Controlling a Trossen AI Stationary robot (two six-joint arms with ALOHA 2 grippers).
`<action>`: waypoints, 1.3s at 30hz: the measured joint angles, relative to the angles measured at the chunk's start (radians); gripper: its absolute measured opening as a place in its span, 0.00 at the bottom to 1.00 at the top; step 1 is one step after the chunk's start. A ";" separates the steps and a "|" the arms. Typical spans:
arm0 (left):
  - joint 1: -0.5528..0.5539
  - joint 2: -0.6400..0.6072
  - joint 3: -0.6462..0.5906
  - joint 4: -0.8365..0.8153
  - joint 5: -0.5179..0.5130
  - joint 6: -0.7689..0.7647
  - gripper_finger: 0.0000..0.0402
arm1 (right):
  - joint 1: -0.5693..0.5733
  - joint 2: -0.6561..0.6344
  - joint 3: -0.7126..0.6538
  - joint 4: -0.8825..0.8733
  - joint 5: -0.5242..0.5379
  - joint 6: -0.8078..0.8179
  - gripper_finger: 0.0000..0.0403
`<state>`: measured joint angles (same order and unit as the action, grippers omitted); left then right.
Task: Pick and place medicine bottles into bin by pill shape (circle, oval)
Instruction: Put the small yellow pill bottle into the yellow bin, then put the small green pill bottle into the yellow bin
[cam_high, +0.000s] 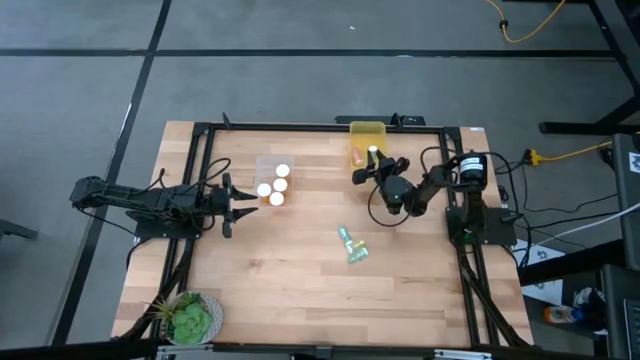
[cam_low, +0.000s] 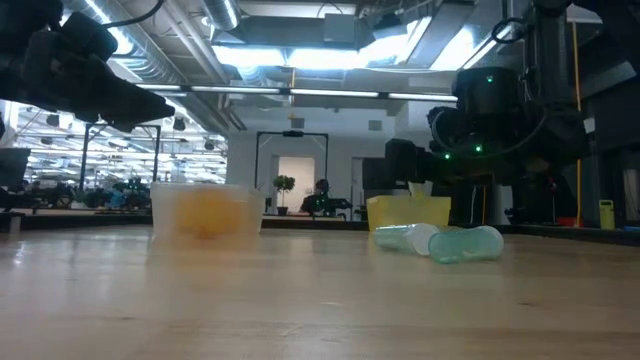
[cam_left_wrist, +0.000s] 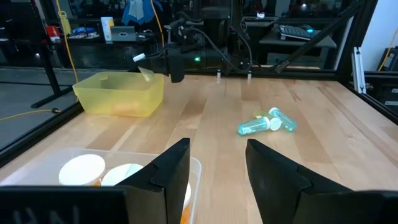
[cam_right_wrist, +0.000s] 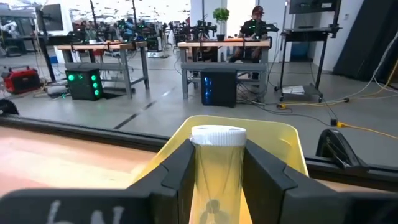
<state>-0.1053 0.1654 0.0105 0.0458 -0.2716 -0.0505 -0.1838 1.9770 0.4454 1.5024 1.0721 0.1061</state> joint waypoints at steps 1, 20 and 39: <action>0.000 0.000 0.000 0.000 0.000 0.000 0.37 | -0.005 0.000 0.000 0.001 0.000 0.005 0.28; 0.000 0.000 0.000 0.000 0.000 -0.001 0.37 | -0.034 0.000 0.000 0.003 -0.063 0.018 0.52; 0.000 0.000 0.000 0.000 0.000 0.000 0.37 | 0.341 -0.304 -0.003 -0.319 -0.114 0.103 0.53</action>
<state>-0.1052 0.1653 0.0105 0.0456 -0.2715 -0.0509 0.1574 1.6729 0.4419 1.1832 0.9585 0.2091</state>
